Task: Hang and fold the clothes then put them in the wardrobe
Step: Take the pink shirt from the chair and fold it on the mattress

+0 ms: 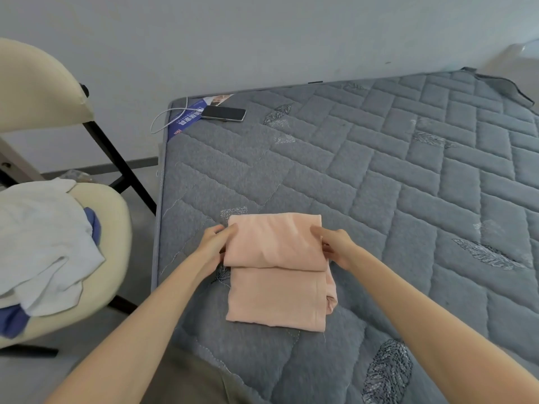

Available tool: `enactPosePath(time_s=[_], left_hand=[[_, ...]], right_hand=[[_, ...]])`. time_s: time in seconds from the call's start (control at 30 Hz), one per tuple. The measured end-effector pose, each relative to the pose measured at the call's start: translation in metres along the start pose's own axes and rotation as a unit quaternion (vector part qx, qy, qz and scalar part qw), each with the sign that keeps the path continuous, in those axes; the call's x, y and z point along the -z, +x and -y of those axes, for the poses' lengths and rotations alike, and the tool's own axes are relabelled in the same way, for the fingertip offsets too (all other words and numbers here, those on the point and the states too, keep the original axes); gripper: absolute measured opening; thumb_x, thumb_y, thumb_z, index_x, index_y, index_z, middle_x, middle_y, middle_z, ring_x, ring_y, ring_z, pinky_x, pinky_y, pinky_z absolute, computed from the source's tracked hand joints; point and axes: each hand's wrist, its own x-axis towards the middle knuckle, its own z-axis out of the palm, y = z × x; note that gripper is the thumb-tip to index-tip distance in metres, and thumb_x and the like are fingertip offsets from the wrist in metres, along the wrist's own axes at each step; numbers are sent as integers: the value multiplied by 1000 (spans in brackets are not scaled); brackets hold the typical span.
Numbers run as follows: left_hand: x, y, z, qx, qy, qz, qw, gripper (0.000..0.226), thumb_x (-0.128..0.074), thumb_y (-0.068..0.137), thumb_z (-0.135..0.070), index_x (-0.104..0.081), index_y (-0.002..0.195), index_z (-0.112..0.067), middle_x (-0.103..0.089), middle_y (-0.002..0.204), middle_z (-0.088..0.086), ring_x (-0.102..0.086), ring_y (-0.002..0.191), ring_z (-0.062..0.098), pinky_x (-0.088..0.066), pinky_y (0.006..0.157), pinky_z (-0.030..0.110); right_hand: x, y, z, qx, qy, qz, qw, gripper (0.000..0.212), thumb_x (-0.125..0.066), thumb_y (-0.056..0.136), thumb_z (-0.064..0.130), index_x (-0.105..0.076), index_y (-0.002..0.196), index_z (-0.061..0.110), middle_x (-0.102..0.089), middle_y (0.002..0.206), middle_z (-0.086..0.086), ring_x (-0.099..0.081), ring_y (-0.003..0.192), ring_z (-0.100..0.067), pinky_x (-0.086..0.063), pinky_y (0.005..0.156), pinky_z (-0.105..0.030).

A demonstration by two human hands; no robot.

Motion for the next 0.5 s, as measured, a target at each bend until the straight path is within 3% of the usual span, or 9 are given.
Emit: enactPosePath(time_s=[0.1,0.17,0.3,0.4,0.5], left_hand=[[-4,4,1,18,55,10,998,31,-59,93,-21,-59,110,5,-64,102,14,-60,90,23,-50,77,32],[-8,9,-2,7,59,1,998,34,-57,94,-16,-56,117,8,-62,114,17,-58,98,24,-50,78,33],[-20,23,-8,-30,42,-43,998,40,-57,93,-10,-51,131,2,-58,128,14,-56,114,29,-46,98,41],[-27,31,-6,-70,40,-73,994,40,-60,91,-7,-53,130,-2,-60,124,11,-57,108,21,-46,91,30],[-29,36,3,-112,78,-89,987,34,-61,89,-5,-60,123,-4,-63,116,7,-56,98,13,-43,83,24]], right_hand=[[-9,-2,8,32,-83,-21,996,30,-57,93,24,-59,106,-3,-60,97,-12,-54,81,-20,-45,59,-23],[-15,3,10,106,-94,-54,988,30,-48,97,21,-60,104,-6,-62,100,-19,-50,79,-18,-40,55,-23],[-21,10,9,181,-94,-98,974,29,-38,100,25,-52,116,5,-58,114,-11,-52,96,-21,-45,84,-35],[-19,20,-1,180,-108,-105,972,27,-36,101,29,-51,116,12,-58,108,-5,-52,94,-19,-43,80,-33],[-16,27,-11,188,-193,-128,954,30,-34,101,34,-49,114,13,-58,98,-2,-53,88,-21,-39,69,-34]])
